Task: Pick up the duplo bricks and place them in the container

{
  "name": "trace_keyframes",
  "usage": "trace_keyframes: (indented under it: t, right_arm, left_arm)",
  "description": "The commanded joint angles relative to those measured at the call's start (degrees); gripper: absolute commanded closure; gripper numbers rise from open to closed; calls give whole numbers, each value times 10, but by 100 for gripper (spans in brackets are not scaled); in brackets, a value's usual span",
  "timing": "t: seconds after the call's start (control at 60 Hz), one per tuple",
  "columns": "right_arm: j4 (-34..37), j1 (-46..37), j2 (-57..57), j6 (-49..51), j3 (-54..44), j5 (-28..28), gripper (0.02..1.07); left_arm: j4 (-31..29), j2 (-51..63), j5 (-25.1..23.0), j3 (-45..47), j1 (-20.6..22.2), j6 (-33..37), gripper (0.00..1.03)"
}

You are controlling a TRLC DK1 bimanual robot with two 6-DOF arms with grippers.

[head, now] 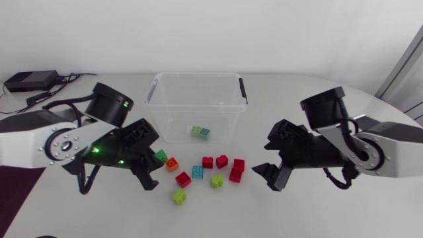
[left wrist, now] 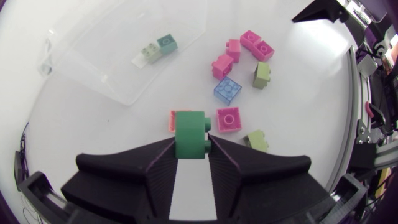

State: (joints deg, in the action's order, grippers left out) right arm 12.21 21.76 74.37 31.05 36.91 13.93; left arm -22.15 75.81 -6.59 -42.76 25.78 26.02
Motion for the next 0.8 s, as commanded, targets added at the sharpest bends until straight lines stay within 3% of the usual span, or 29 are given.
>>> trace_keyframes:
  t: [0.0,0.167,0.283,0.783]
  right_arm:
    - [-21,-14,58,29,-3,7,12]
    - [-58,-17,135,43,14,7,13]
    - [-81,-17,177,44,27,6,13]
    - [-110,-2,275,51,98,-12,13]
  left_arm:
    - [-19,-37,-1,-25,-5,13,80]
    - [-24,-76,-1,-79,-3,-2,80]
    - [15,-73,-2,-126,-11,-29,80]
    - [120,86,-2,-271,-41,-81,80]
